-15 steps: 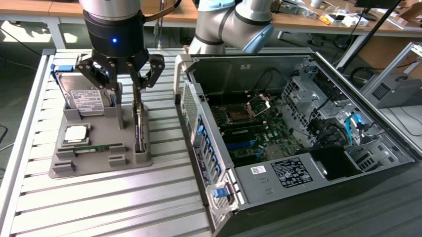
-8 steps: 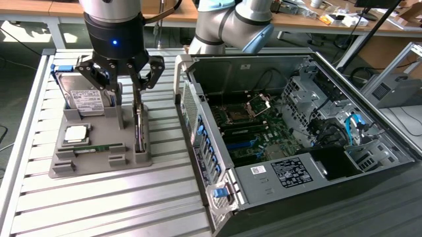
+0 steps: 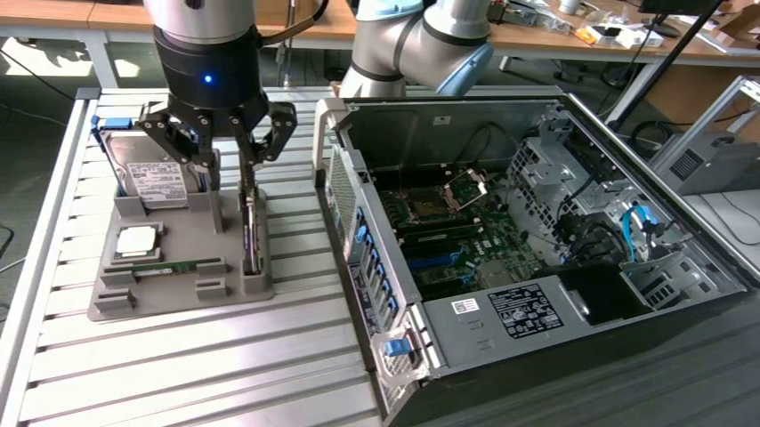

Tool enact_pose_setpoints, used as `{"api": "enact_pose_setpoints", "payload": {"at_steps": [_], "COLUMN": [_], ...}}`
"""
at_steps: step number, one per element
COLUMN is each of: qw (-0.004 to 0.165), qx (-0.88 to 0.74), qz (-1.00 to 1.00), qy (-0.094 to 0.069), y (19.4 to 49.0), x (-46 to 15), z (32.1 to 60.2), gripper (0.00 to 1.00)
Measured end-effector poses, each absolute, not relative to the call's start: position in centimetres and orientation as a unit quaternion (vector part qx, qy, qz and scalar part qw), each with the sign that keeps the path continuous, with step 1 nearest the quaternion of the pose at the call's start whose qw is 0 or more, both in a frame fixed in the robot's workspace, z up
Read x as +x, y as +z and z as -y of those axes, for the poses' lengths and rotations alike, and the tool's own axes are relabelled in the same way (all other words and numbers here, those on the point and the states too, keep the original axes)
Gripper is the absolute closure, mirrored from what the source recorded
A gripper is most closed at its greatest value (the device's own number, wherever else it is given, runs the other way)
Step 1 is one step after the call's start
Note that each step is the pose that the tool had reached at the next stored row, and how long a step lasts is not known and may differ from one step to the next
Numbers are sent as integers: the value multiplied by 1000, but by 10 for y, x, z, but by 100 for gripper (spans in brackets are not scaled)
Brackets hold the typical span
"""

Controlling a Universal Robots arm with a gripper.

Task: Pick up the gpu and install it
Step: 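Pick up the gpu and move the gpu toward the slot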

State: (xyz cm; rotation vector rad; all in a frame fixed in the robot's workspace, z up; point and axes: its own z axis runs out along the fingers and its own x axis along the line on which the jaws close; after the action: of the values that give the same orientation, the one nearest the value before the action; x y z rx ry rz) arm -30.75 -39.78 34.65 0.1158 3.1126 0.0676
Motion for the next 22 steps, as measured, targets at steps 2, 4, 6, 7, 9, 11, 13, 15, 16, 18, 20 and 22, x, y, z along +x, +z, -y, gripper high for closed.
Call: {"api": "enact_pose_setpoints", "payload": {"at_steps": [2, 4, 6, 7, 9, 11, 13, 15, 16, 18, 20, 22], "qw": [13, 13, 13, 13, 13, 13, 13, 13, 13, 13, 13, 13], "qx": [37, 37, 37, 37, 37, 37, 37, 37, 37, 37, 37, 37], "qz": [-999, -999, -999, -999, -999, -999, -999, -999, -999, -999, -999, -999], "qy": [22, 21, 21, 20, 19, 18, 18, 17, 17, 17, 17, 17], "y": [346, 345, 344, 343, 343, 342, 341, 341, 340, 340, 340, 339], "x": [-307, -307, -306, -306, -305, -305, -304, -304, -304, -303, -303, -303], "z": [397, 397, 397, 397, 397, 396, 396, 396, 396, 396, 396, 396], "gripper": [58, 58, 58, 58, 58, 58, 58, 58, 58, 58, 58, 58]}}
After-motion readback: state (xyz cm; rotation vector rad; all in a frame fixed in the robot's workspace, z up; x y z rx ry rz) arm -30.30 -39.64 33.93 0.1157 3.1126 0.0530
